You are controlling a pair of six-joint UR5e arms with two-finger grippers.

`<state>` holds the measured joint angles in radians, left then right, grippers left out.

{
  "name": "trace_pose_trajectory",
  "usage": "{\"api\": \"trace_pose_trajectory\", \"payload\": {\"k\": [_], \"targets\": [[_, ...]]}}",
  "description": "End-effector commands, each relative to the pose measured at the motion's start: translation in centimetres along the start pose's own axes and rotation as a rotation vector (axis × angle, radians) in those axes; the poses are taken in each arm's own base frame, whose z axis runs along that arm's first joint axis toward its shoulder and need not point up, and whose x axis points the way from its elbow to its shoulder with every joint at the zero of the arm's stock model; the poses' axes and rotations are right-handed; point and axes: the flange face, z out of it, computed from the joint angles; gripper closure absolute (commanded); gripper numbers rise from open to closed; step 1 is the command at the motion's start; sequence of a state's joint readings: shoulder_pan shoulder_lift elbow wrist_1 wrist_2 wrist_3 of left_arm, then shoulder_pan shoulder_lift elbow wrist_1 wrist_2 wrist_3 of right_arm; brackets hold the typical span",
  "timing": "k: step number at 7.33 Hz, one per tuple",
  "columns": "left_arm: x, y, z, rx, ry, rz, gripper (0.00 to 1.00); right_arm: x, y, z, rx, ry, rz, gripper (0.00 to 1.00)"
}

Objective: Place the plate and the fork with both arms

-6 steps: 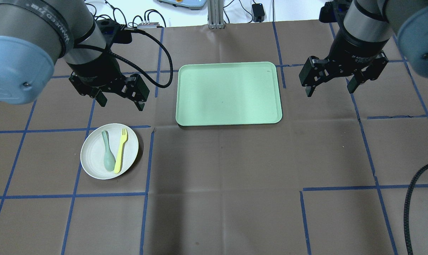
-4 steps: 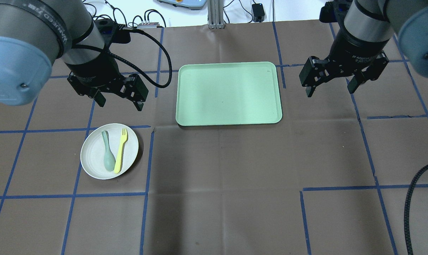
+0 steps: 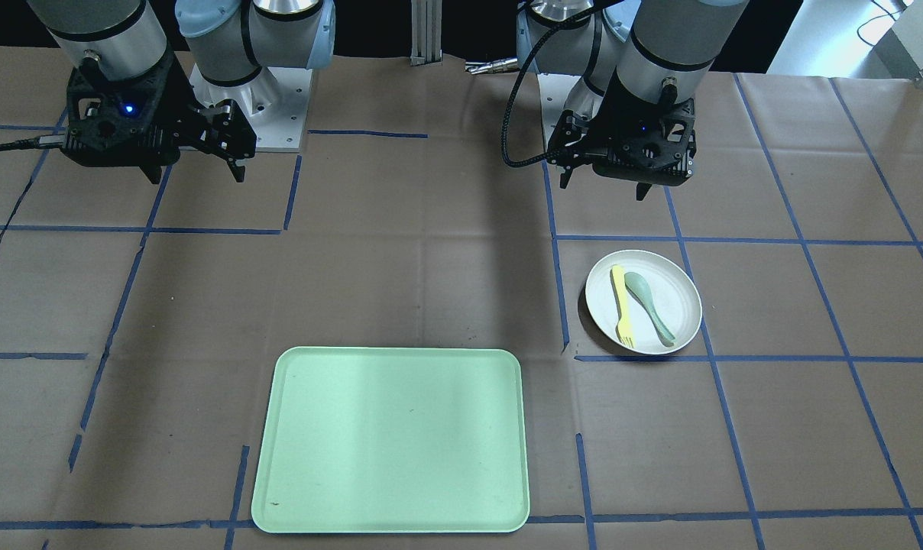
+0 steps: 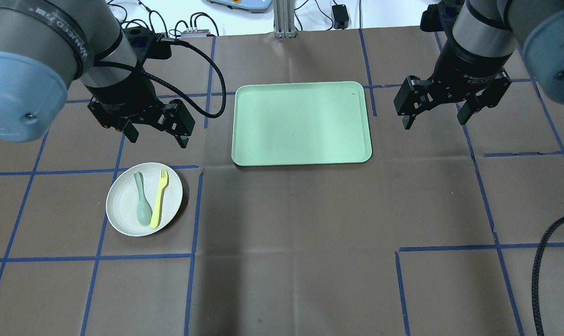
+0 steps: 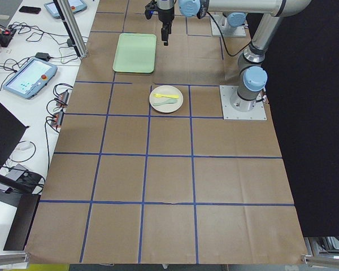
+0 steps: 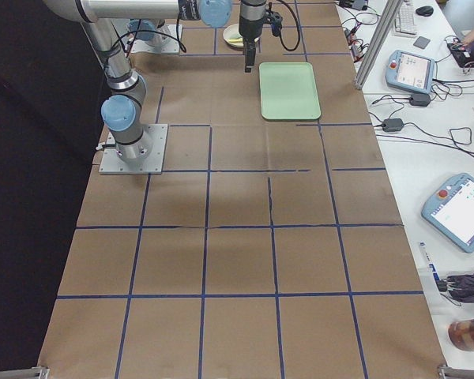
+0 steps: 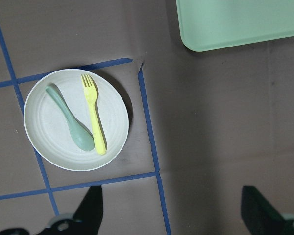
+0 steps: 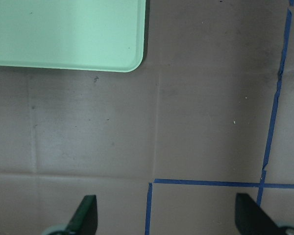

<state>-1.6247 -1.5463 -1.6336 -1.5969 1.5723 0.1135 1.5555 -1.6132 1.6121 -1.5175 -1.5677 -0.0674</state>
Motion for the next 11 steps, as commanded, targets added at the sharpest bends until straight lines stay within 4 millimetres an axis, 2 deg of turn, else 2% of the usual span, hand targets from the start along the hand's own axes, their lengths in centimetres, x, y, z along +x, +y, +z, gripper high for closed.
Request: {"api": "trace_pose_trajectory", "payload": {"k": [1,4,7,9,10,11], "targets": [[0.0,0.0,-0.1,0.003,0.0,0.0,0.0,0.0,0.0,0.0,0.0,0.0,0.0,0.0],[-0.3,0.6,-1.3,0.027,-0.006,-0.009,0.0,0.0,0.0,0.1,-0.003,0.0,0.0,0.0],[-0.5,1.2,-0.8,-0.023,0.0,-0.015,0.0,0.0,0.0,0.2,-0.006,-0.002,0.0,0.0],[-2.0,1.2,-0.6,-0.032,0.006,-0.047,0.0,0.0,0.0,0.2,-0.006,0.0,0.0,0.0],[-2.4,2.4,-1.7,-0.011,-0.001,-0.058,0.0,0.0,0.0,0.3,-0.008,-0.001,0.0,0.0],[-3.2,3.5,-1.9,-0.032,-0.034,-0.074,0.0,0.0,0.0,0.3,-0.009,-0.001,0.0,0.0]]}}
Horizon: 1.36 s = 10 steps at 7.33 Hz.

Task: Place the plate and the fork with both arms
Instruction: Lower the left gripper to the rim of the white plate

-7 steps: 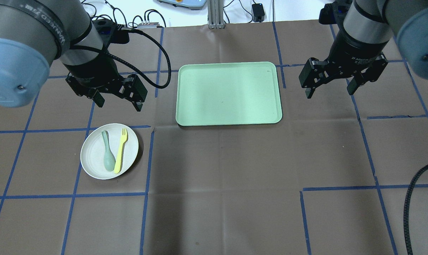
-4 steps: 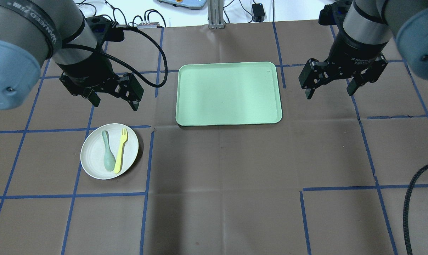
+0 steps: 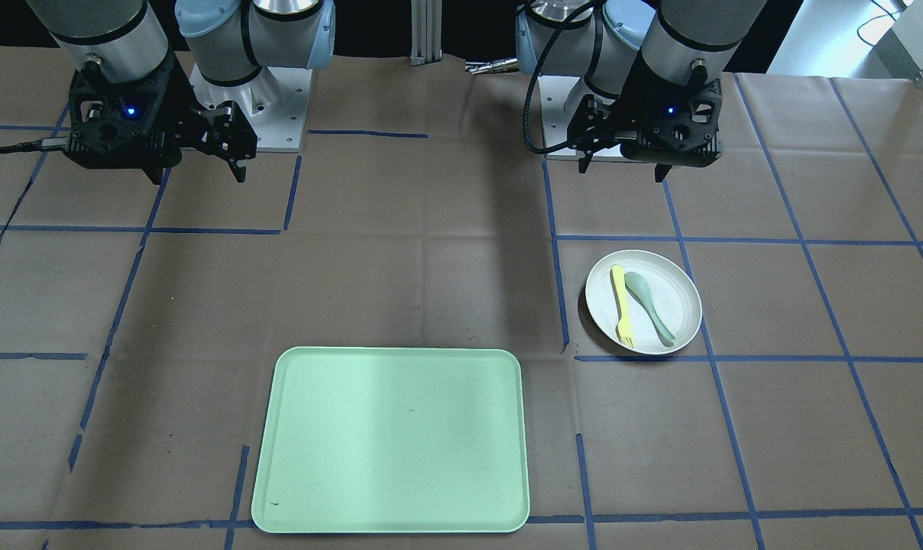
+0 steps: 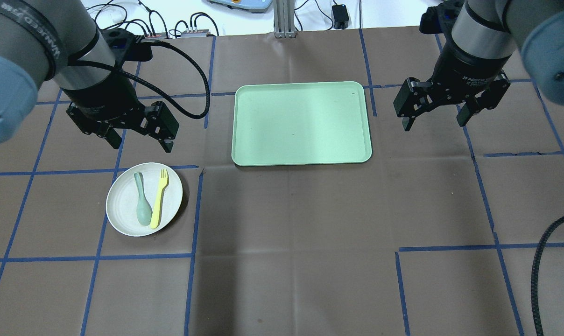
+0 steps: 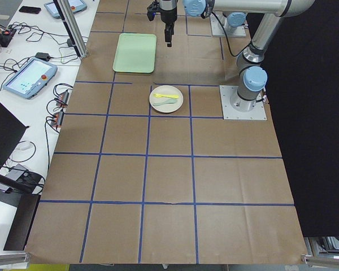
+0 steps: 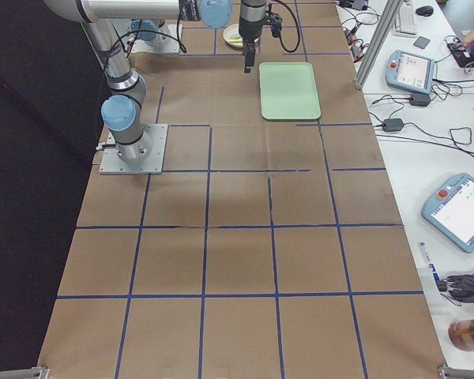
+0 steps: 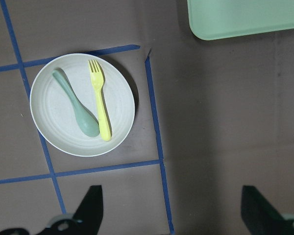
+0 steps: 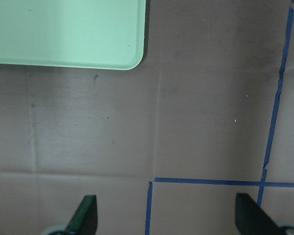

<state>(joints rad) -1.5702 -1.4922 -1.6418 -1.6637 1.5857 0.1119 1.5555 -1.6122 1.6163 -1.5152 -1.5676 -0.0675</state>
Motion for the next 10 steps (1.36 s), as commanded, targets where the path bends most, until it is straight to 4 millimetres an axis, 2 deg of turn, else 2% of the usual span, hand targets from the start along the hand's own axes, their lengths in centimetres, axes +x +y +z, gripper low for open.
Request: {"api": "trace_pose_trajectory", "payload": {"k": [1,2,3,4,5,6,7,8,10], "targets": [[-1.7,0.8,-0.2,-0.012,-0.052,-0.025,0.0,0.0,0.0,0.0,-0.002,0.0,0.0,0.0],[-3.0,1.2,0.6,-0.031,-0.046,0.005,0.0,0.0,0.0,0.0,-0.002,0.0,0.0,0.0],[-6.4,1.7,3.5,-0.084,-0.012,0.008,0.0,0.0,0.0,0.0,-0.002,0.0,0.0,0.0],[-11.0,2.2,7.9,-0.115,0.017,-0.025,0.0,0.0,0.0,0.0,-0.002,0.0,0.0,0.0],[-14.0,2.8,11.4,-0.09,0.015,-0.008,0.0,0.0,0.0,0.0,-0.002,0.0,0.0,0.0],[-16.3,3.3,14.6,-0.066,0.012,0.019,0.0,0.0,0.0,0.0,-0.002,0.0,0.0,0.0],[-18.8,3.8,17.3,-0.055,0.014,-0.03,0.0,0.0,0.0,0.0,-0.002,0.0,0.0,0.0],[-20.4,4.2,18.9,-0.063,0.027,-0.072,0.0,0.0,0.0,0.0,-0.002,0.0,0.0,0.0],[-23.1,1.0,23.8,-0.026,0.009,-0.06,0.0,0.0,0.0,0.0,-0.002,0.0,0.0,0.0]]}}
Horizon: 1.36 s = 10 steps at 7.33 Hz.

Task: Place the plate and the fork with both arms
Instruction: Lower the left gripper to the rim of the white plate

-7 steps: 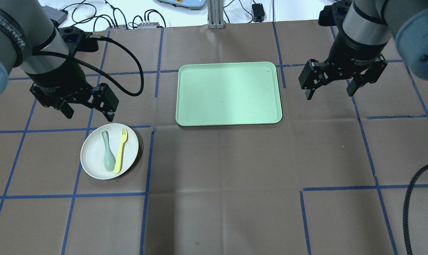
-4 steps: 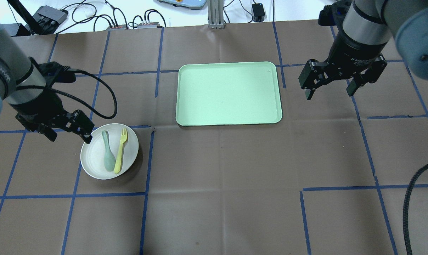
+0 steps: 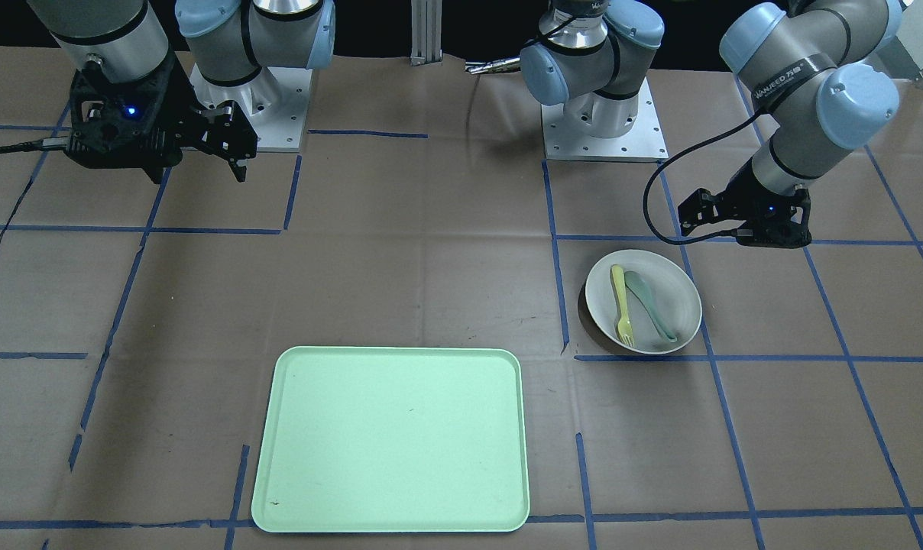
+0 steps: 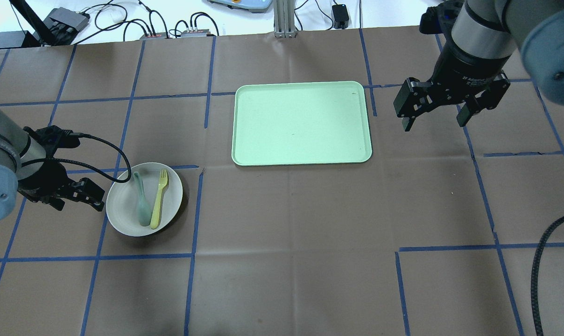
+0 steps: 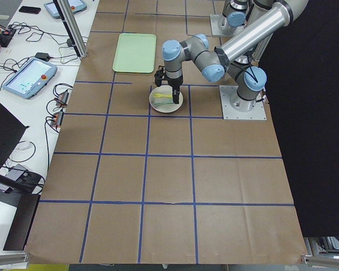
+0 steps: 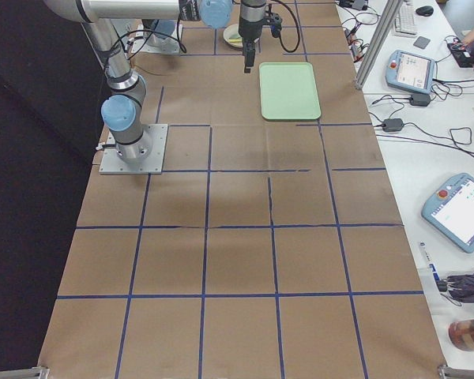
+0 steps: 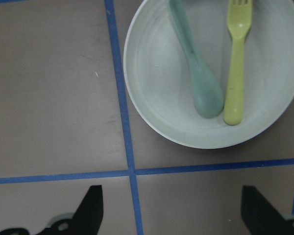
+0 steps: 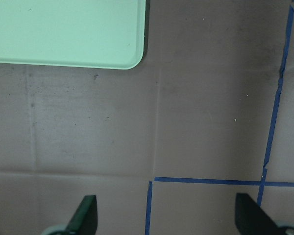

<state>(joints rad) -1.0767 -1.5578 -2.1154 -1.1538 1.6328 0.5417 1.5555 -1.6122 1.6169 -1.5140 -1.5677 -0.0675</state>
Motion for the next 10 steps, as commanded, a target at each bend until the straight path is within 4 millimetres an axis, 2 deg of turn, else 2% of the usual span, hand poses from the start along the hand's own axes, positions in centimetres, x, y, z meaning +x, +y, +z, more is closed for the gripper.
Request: {"api": "trace_pose_trajectory", "payload": {"k": [1,4,6,7,8,9,10], "targets": [[-2.2,-3.1,4.7,0.028,-0.01,0.004,0.0,0.0,0.0,0.0,0.0,0.0,0.0,0.0],[-3.6,-4.4,8.5,0.049,0.128,-0.003,0.0,0.0,0.0,0.1,-0.001,0.0,0.0,0.0],[-3.9,-4.9,9.6,0.063,0.177,-0.005,0.0,0.0,0.0,0.0,0.0,0.0,0.0,0.0],[-4.1,-4.8,9.7,0.064,0.181,-0.013,0.1,0.0,0.0,0.0,0.0,0.0,0.0,0.0],[-4.2,-4.9,9.7,0.066,0.182,-0.013,0.3,0.0,0.0,0.0,0.0,0.002,0.0,0.0],[-4.0,-5.0,9.6,0.08,0.202,-0.014,0.45,0.0,0.0,0.0,0.0,0.0,0.0,0.0],[-4.0,-5.1,9.6,0.082,0.206,-0.017,0.56,0.0,0.0,0.0,0.0,0.0,0.0,0.0]]}}
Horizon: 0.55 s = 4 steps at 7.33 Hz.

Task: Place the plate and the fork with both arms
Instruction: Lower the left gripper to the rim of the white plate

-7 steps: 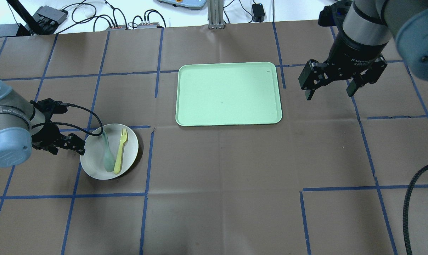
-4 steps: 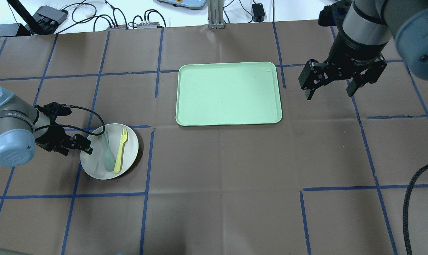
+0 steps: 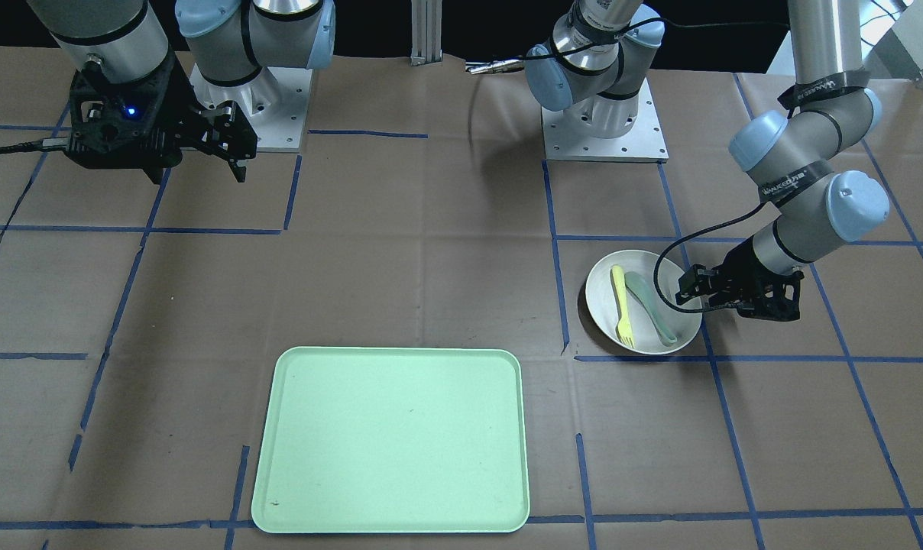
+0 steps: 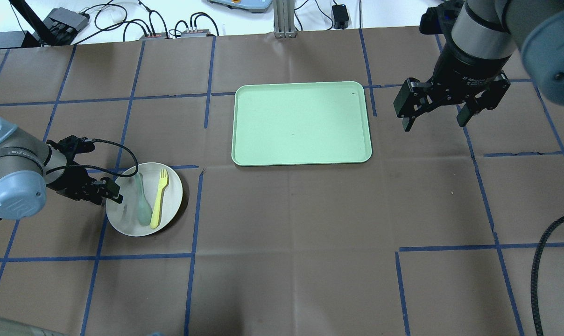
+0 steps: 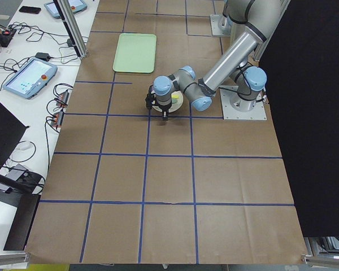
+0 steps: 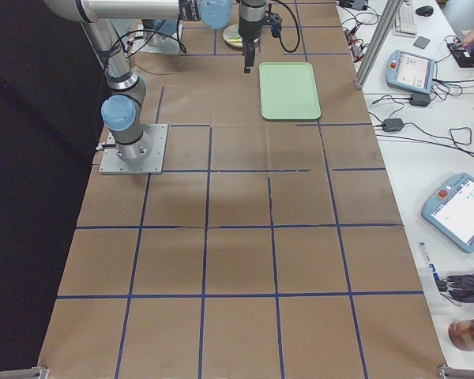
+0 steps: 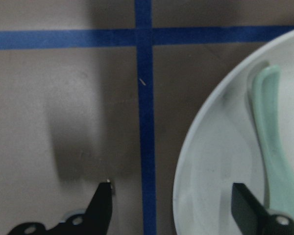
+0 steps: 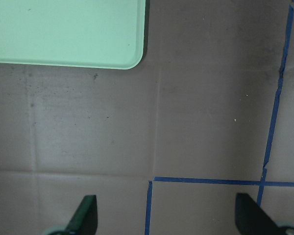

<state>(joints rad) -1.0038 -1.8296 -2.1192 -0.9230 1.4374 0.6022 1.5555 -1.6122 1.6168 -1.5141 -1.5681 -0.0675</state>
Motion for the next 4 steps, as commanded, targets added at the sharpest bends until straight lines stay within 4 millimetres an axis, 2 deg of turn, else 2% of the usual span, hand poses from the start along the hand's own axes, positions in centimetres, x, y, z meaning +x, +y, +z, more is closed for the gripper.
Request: {"api": "trace_pose_trajectory", "payload": {"k": [1,2,4], "targets": [[0.2,-0.1,0.0,0.015,0.022,-0.011,0.66,0.0,0.0,0.0,0.0,0.0,0.0,0.0],[0.4,-0.2,-0.1,0.029,0.042,-0.015,0.78,0.0,0.0,0.0,0.0,0.0,0.0,0.0],[-0.8,0.0,-0.3,0.066,0.096,-0.05,0.88,0.0,0.0,0.0,0.0,0.0,0.0,0.0]]}}
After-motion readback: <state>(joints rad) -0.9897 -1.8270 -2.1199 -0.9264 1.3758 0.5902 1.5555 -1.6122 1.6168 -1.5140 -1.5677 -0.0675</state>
